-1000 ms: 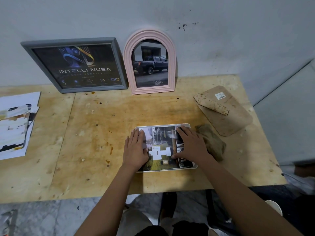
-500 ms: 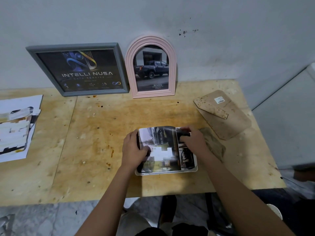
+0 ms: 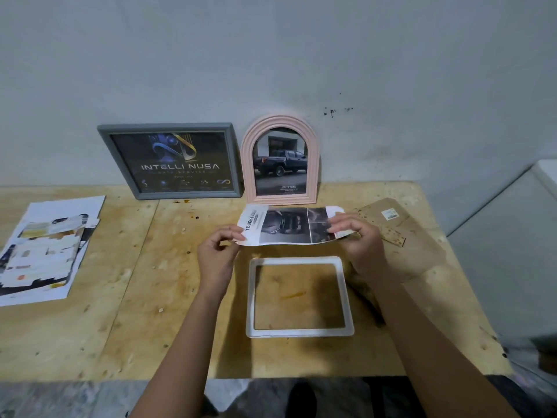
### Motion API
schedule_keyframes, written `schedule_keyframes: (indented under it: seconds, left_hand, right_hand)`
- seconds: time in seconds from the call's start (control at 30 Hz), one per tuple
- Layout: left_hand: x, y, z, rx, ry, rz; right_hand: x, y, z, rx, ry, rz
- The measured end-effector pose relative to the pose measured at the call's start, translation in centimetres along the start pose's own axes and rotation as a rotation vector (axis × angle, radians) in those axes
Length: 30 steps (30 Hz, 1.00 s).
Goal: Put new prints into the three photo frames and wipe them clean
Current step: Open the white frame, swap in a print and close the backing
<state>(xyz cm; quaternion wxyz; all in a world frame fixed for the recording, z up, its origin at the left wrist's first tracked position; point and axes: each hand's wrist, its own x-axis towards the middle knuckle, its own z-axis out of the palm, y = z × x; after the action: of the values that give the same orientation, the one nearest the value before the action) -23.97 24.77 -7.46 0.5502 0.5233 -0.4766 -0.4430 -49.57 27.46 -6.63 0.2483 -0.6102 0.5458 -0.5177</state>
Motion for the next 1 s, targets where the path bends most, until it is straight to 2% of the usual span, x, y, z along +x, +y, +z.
schedule_keyframes:
  seconds: [0.07, 0.17, 0.33, 0.43, 0.5, 0.6, 0.67, 0.73, 0.83, 0.93, 1.0]
  left_hand:
    - [-0.2, 0.1, 0.0, 0.033, -0.010, 0.127]
    - [-1.0, -0.4, 0.3, 0.072, -0.018, 0.204]
    - [-2.0, -1.8, 0.2, 0.112, -0.069, 0.143]
    - [-2.4, -2.3, 0.0, 0.140, -0.080, 0.112]
    - [-2.7, -2.2, 0.0, 0.145, -0.044, 0.098]
    - [-2.7, -1.8, 0.1, 0.139, 0.015, 0.060]
    - [-2.7, -1.9, 0.2, 0.133, 0.007, 0.014]
    - [-3.0, -2.8, 0.3, 0.160, -0.026, -0.076]
    - [-3.7, -5.5, -0.1, 0.327, -0.076, -0.231]
    - [-4.8, -7.8, -0.7, 0.478, -0.124, -0.315]
    - [-5.3, -8.3, -0.6, 0.569, -0.136, -0.305]
  right_hand:
    - [-0.2, -0.1, -0.1, -0.054, 0.069, -0.031]
    - [-0.7, 0.8, 0.0, -0.028, 0.129, 0.020]
    - [-1.9, 2.2, 0.3, 0.096, 0.119, -0.007]
    - [-2.3, 2.2, 0.3, 0.127, 0.175, -0.027]
    - [-2.4, 1.6, 0.4, 0.178, 0.215, 0.067]
    - [-2.1, 1.2, 0.3, 0.161, 0.264, 0.305]
    - [-2.2, 1.8, 0.1, 0.061, 0.195, 0.405]
    - [-2.5, 2.4, -0.1, -0.033, 0.047, 0.539]
    - [-4.0, 3.4, 0.3, -0.154, -0.113, 0.726]
    - [-5.8, 4.9, 1.2, -0.240, -0.140, 0.780]
    - [-6.6, 5.9, 1.8, -0.354, -0.177, 0.759]
